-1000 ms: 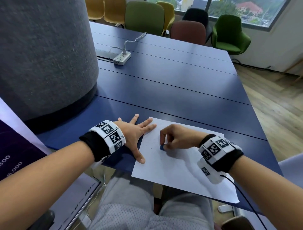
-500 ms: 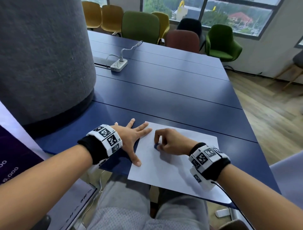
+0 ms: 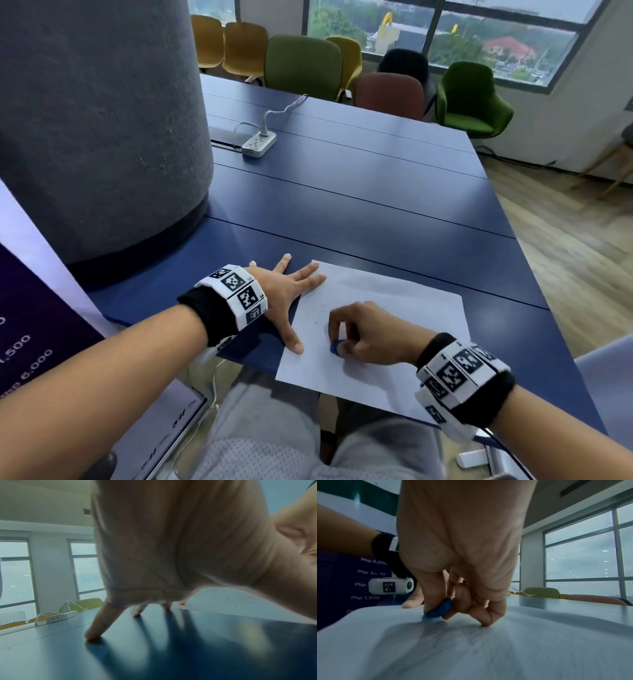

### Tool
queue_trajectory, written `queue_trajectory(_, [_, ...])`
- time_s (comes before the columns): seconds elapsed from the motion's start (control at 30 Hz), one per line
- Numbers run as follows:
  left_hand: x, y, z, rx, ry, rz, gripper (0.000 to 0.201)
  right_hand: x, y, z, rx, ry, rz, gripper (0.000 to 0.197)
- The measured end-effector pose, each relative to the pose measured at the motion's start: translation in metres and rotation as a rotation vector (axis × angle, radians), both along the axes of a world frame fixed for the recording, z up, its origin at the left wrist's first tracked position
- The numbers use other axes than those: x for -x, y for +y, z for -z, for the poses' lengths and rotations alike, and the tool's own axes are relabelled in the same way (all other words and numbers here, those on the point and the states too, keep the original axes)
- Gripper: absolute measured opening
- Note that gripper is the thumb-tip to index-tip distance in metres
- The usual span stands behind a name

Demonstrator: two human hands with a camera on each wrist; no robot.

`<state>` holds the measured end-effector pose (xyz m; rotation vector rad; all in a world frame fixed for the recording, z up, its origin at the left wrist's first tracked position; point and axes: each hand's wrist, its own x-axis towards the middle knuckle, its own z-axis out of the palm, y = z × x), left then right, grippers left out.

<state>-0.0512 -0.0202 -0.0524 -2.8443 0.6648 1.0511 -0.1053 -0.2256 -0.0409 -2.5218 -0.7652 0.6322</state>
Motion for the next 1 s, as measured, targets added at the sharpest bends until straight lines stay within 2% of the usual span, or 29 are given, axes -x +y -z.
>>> queue_trajectory(0.07, [0.0, 0.001, 0.002, 0.011, -0.009, 0.0, 0.14, 0.001, 0.001, 0.0, -0.009, -0.04, 0.006, 0.007])
queue_trajectory(0.2, [0.0, 0.001, 0.002, 0.025, -0.026, -0.002, 0.139, 0.013, -0.01, 0.003, 0.025, 0.029, -0.036, 0.01])
queue_trajectory(0.3, [0.001, 0.0, 0.0, 0.012, -0.048, 0.01, 0.139, 0.025, -0.037, 0.01, -0.086, -0.158, 0.198, 0.008])
queue_trajectory(0.37, [0.002, -0.002, -0.004, -0.008, -0.063, 0.019, 0.139, 0.039, -0.057, 0.014, -0.128, -0.266, 0.325, 0.013])
queue_trajectory(0.47, [0.003, -0.008, -0.012, -0.036, -0.067, 0.015, 0.138, 0.065, -0.073, 0.02, -0.035, -0.208, 0.328, 0.014])
queue_trajectory(0.57, [0.003, -0.011, -0.013, -0.056, -0.069, -0.002, 0.139, 0.079, -0.076, 0.026, -0.09, -0.147, 0.371, 0.021])
queue_trajectory(0.63, [0.004, -0.01, -0.012, -0.038, -0.061, -0.033, 0.137, 0.081, -0.079, 0.032, -0.135, -0.136, 0.4, 0.04])
queue_trajectory(0.7, [0.009, -0.009, -0.01, 0.025, -0.062, -0.061, 0.128, 0.082, -0.08, 0.038, -0.142, -0.134, 0.415, 0.046])
queue_trajectory(0.8, [0.033, -0.021, -0.004, 0.162, -0.135, -0.055, 0.108, 0.081, -0.083, 0.046, -0.136, -0.144, 0.437, 0.038])
queue_trajectory(0.87, [0.06, -0.042, 0.009, 0.194, -0.211, 0.019, 0.099, 0.08, -0.085, 0.05, -0.161, -0.15, 0.456, 0.038])
queue_trajectory(0.93, [0.087, -0.067, 0.026, 0.203, -0.247, 0.1, 0.095, 0.079, -0.085, 0.051, -0.189, -0.156, 0.475, 0.045])
queue_trajectory(1.0, [0.104, -0.086, 0.042, 0.238, -0.249, 0.15, 0.102, 0.08, -0.083, 0.051, -0.201, -0.163, 0.479, 0.06])
